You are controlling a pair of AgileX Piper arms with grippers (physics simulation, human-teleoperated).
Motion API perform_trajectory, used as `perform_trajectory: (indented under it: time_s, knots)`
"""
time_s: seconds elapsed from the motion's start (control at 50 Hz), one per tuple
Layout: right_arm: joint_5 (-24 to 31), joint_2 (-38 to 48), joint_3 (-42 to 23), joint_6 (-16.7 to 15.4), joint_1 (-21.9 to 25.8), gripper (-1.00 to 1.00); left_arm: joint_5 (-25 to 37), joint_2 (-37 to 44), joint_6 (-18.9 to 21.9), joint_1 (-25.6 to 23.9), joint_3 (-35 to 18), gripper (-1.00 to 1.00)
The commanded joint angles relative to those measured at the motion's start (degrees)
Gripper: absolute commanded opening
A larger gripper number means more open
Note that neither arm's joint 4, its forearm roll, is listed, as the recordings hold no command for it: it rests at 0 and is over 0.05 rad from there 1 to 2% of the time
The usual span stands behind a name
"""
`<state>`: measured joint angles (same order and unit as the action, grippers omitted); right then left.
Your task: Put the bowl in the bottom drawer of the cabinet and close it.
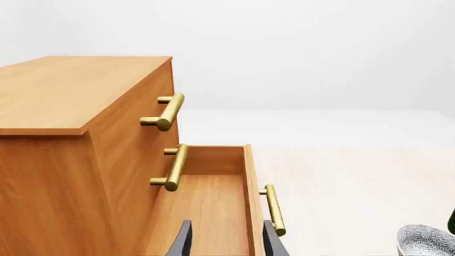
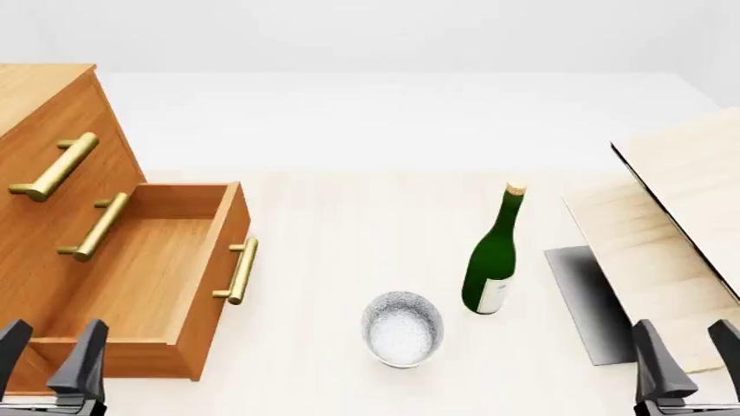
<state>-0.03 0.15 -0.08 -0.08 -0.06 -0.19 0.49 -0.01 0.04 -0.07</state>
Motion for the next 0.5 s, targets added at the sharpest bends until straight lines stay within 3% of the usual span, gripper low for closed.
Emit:
perform_trajectory:
  time_s: [0.02,0.18,0.5]
  knots:
    - [-0.07,0.29,-0.17,-0.01,-0.05,1.00,-0.07,0.90,-0.05,-0.10,-0.37,1.00]
    - [-0.07,0.29,-0.17,-0.09,-0.08,1.00,-0.11,1.54,-0.19,0.07,-0.68,1.00]
    - [-0.06,0.30,-0.17,-0.11,-0.11,1.00,7.27,-0.31,-0.46,-2.05,-7.32,1.00]
